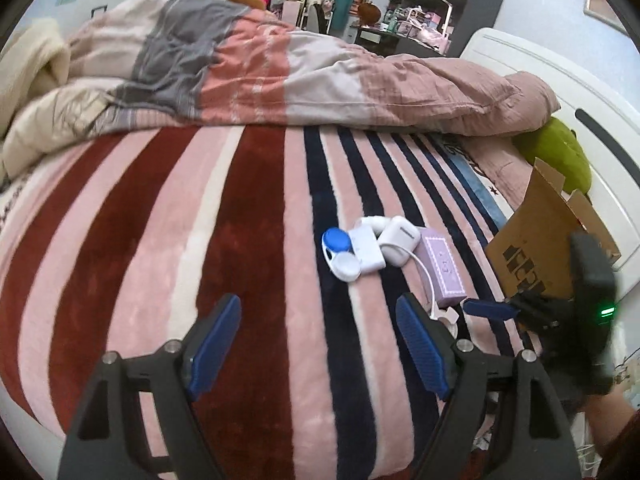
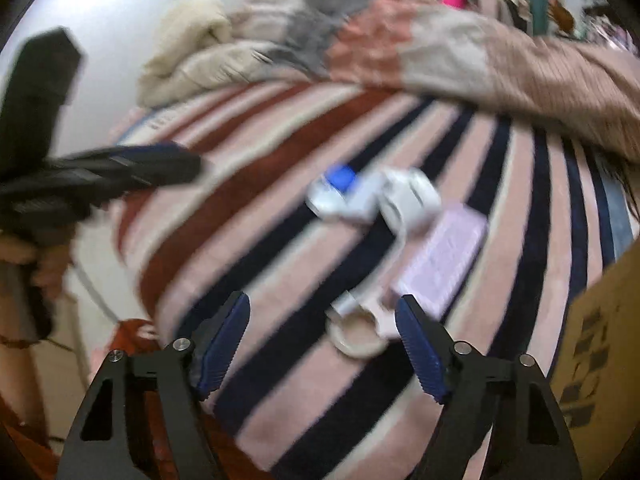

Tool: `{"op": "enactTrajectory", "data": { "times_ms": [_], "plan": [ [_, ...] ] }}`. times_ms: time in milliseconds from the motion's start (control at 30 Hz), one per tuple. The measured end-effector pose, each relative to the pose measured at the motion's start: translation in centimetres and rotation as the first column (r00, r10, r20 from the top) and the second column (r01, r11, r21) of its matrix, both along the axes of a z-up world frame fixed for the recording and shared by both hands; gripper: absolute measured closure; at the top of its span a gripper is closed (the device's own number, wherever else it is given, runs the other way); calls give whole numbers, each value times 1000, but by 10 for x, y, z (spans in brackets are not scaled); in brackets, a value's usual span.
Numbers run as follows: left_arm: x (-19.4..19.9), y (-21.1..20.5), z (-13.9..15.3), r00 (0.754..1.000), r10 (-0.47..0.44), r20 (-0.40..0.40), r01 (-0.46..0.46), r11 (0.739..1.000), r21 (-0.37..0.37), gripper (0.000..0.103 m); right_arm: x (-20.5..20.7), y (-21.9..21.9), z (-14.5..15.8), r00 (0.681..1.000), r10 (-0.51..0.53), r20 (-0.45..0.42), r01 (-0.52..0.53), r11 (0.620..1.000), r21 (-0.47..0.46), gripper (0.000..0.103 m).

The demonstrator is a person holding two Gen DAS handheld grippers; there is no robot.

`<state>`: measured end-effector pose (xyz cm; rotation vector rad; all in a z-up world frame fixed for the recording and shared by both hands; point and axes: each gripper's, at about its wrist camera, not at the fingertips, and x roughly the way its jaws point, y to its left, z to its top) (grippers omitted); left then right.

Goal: Organize rigid objects
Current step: 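Return the right gripper to the remaining items on the bed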

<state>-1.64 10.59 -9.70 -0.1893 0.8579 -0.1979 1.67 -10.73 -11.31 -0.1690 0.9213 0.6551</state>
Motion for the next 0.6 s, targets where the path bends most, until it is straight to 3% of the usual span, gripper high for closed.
{"op": "enactTrajectory", "data": {
  "times_ms": [100,267,367,600],
  "plan": [
    [-3,2,-3,1000,5,-6,-5,1000,-7,26,4,2,-20,999,-44,1,44,998,-51,44],
    [-6,1,-3,1000,10,-19,-10,1000,-3,26,1,4,-25,998,-45,42,50,993,-111,63],
    [-7,-7,2,999,-7,-34,7,1000,7,26,-4,3,-17,998,-34,54,41,990,-137,63],
    [0,-53,40,987,-161,-9,160,985,-68,26,-20,-15,35,991,29,129,-27,999,-18,63]
  ]
}}
